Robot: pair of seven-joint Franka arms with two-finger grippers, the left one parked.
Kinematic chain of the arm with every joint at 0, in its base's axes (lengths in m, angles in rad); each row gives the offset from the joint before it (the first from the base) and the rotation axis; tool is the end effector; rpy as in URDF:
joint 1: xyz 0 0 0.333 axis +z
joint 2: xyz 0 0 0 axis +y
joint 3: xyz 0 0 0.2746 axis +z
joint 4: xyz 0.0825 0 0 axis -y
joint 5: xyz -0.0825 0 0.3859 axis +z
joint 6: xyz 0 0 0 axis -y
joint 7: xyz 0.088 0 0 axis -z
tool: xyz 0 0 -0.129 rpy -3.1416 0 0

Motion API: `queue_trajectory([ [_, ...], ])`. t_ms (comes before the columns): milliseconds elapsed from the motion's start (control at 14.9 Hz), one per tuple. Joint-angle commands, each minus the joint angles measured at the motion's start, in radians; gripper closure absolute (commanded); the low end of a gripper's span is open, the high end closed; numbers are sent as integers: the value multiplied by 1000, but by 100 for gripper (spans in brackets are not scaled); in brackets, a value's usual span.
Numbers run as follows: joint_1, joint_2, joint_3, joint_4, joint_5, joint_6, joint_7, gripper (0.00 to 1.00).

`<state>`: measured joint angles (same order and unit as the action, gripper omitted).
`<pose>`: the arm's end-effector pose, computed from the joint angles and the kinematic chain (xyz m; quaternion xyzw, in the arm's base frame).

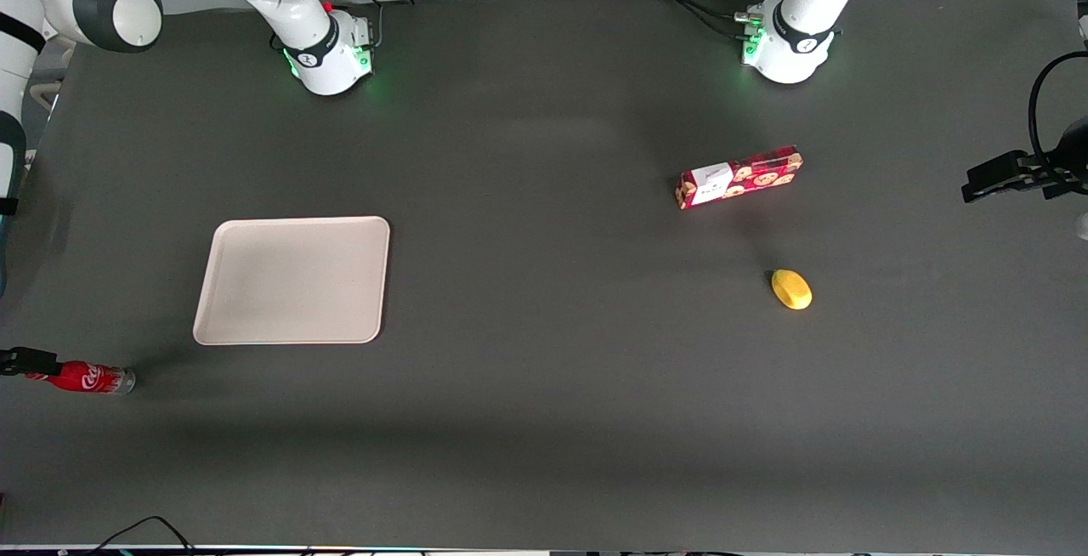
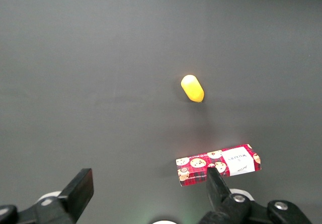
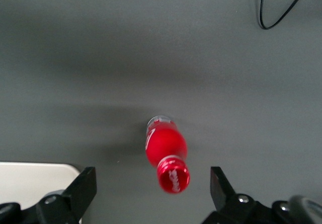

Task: Place coke bottle on tray
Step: 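Close the right gripper around the bottle's cap end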

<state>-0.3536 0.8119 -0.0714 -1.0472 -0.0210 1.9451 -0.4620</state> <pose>0.6872 -0.2960 0.3116 0.9978 0.0341 0.0245 0.0507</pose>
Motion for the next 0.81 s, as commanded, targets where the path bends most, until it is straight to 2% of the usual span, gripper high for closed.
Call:
queue_trajectory([
  [0,-25,44,16,46,-2,8,-38,0],
  [537,-50,70,28,36,15,43,-70,1],
  [604,-50,70,30,33,19,43,-72,5],
  [672,-50,70,30,33,19,43,-69,17],
  [739,-48,70,29,33,23,43,-66,37],
])
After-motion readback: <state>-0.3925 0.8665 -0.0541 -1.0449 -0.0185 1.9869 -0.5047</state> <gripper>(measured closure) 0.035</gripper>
